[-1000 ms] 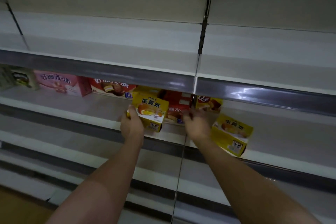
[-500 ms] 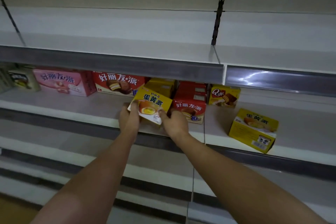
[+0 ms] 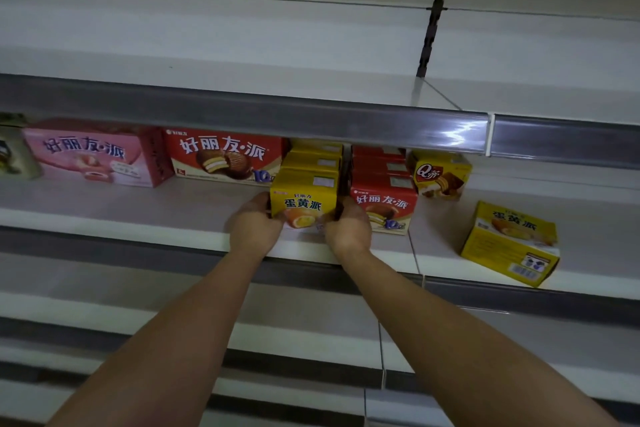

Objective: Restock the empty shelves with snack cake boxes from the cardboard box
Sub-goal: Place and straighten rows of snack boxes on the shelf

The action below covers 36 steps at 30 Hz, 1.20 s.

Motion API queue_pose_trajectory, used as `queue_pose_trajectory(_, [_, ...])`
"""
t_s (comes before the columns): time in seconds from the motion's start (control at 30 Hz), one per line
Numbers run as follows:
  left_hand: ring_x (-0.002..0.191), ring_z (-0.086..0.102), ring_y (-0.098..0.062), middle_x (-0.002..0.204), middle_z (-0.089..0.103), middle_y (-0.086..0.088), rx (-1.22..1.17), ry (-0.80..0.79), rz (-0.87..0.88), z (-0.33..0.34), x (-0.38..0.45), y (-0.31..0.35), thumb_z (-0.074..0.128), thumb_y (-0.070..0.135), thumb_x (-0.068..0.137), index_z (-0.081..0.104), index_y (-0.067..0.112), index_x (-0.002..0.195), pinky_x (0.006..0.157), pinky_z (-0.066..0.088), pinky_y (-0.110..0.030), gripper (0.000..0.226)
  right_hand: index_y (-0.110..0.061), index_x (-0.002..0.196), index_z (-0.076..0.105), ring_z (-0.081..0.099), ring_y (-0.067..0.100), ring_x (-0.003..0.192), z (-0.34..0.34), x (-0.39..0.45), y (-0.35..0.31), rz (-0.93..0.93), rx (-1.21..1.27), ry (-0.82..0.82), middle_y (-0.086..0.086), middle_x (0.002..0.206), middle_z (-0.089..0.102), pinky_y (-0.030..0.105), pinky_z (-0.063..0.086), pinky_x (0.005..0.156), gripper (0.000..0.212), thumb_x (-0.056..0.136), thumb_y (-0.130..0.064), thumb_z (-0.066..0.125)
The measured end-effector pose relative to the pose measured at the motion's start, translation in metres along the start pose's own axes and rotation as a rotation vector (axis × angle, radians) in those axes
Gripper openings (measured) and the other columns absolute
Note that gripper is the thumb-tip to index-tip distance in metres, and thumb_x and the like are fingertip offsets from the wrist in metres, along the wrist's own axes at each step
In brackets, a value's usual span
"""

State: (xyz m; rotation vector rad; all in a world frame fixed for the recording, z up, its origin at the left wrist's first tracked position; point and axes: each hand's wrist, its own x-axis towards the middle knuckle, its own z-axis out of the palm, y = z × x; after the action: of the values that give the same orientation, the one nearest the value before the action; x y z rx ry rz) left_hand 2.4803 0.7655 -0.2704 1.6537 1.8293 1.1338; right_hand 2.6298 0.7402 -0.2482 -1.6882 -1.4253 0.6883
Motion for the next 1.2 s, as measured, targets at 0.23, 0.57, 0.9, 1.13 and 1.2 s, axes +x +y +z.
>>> queue_pose_trajectory(0.23, [0.104, 0.058, -0.035, 0.117, 0.059, -0.013, 0.014, 0.134, -0.036, 0.000, -0.003, 0.005, 0.071, 0.028, 0.083, 0.052, 0.014, 0.125, 0.079, 0.044, -0.036, 0.048, -0.017, 0.095, 0.055, 0.058, 0.024, 0.088, -0.010, -0.006, -0.002, 0.106, 0.255, 0.281, 0.000, 0.088, 0.057, 0.029, 0.044, 0.073, 0.004, 0.092, -0.015, 0.054])
queue_pose_trajectory(0.57, [0.095, 0.062, -0.022, 0.108, 0.064, -0.005, -0.127, 0.036, 0.279, 0.054, -0.058, 0.092, 0.060, 0.015, 0.089, 0.058, 0.016, 0.117, 0.073, 0.043, -0.026, 0.028, -0.013, 0.124, 0.048, 0.056, 0.028, 0.112, -0.070, 0.019, 0.024, 0.124, 0.240, 0.539, 0.009, 0.121, 0.058, 0.049, 0.049, 0.093, 0.047, 0.080, -0.016, 0.063])
queue_pose_trajectory(0.9, [0.116, 0.049, -0.031, 0.135, 0.038, -0.013, -0.361, -0.008, -0.046, 0.075, -0.066, 0.122, 0.065, 0.019, 0.087, 0.029, 0.010, 0.136, 0.088, 0.040, -0.034, 0.062, -0.024, 0.128, 0.045, 0.054, 0.022, 0.118, -0.088, 0.005, 0.022, 0.114, 0.397, 0.019, 0.008, 0.127, 0.059, 0.041, 0.041, 0.106, 0.043, 0.089, -0.018, 0.063])
queue_pose_trajectory(1.13, [0.116, 0.052, -0.026, 0.131, 0.047, -0.009, -0.471, 0.170, 0.087, 0.077, -0.071, 0.143, 0.063, 0.017, 0.088, 0.043, 0.010, 0.129, 0.086, 0.042, -0.027, 0.045, -0.016, 0.125, 0.049, 0.056, 0.016, 0.101, -0.127, -0.003, 0.031, 0.104, 0.470, 0.105, 0.003, 0.115, 0.061, 0.022, 0.047, 0.078, 0.052, 0.081, 0.006, 0.065])
queue_pose_trajectory(1.2, [0.113, 0.054, -0.021, 0.129, 0.052, -0.008, -0.548, 0.216, 0.080, 0.081, -0.075, 0.155, 0.061, 0.019, 0.090, 0.042, 0.010, 0.132, 0.080, 0.039, -0.021, 0.046, -0.015, 0.128, 0.050, 0.060, 0.021, 0.105, -0.141, -0.001, 0.031, 0.085, 0.514, 0.152, 0.005, 0.117, 0.062, 0.032, 0.052, 0.085, 0.056, 0.078, 0.005, 0.069])
